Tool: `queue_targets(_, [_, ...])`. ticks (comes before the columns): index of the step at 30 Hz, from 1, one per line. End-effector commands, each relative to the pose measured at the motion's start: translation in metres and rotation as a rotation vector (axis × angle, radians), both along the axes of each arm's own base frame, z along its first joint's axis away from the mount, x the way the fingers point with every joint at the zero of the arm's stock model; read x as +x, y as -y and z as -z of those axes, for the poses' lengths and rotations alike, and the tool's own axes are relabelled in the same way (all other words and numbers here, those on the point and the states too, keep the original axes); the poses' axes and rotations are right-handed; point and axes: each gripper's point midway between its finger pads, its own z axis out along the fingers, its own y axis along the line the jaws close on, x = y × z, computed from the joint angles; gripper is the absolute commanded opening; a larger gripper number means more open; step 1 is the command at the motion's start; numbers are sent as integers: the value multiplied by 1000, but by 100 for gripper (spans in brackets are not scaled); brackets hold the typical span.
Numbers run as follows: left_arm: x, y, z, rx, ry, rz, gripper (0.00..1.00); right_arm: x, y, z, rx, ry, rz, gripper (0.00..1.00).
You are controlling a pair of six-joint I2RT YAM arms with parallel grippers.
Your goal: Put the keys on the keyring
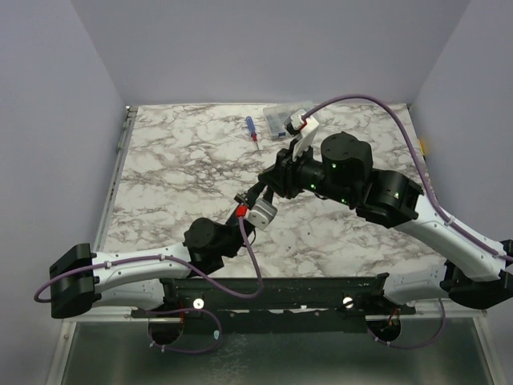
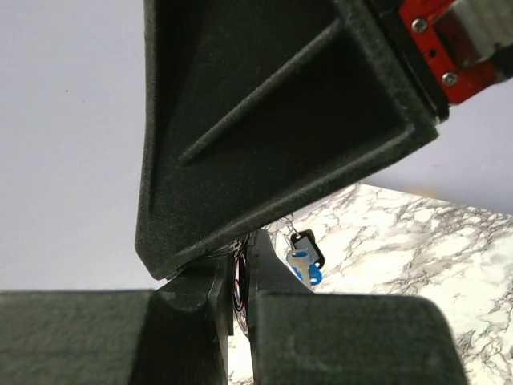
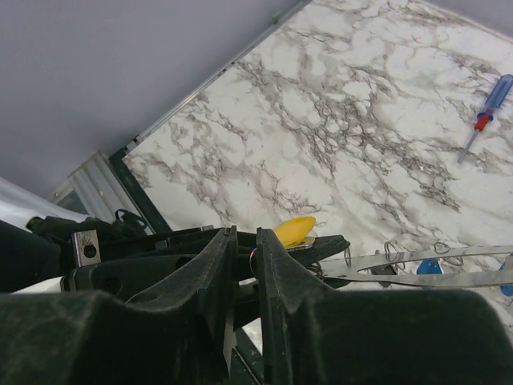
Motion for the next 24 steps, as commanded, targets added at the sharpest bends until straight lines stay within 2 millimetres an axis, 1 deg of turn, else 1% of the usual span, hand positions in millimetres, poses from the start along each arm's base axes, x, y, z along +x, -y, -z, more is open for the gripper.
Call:
queue_targets(1, [-18, -18, -56, -179, 110, 60, 0, -4, 2, 18, -98, -28, -20, 26])
queue_targets(6, [-26, -20, -62, -201, 139, 95, 0, -2, 0, 4, -99, -4, -24, 32])
queue_targets(12, [-35, -24, -71, -242, 171, 135, 0, 2, -3, -8, -128, 26, -34, 39])
queue_targets(21, [-42, -29, -75, -297, 187, 170, 0, 5, -3, -34, -136, 80, -49, 40])
queue_targets(24, [-42, -30, -75, -298, 188, 168, 0, 7, 0, -46, -139, 115, -48, 43])
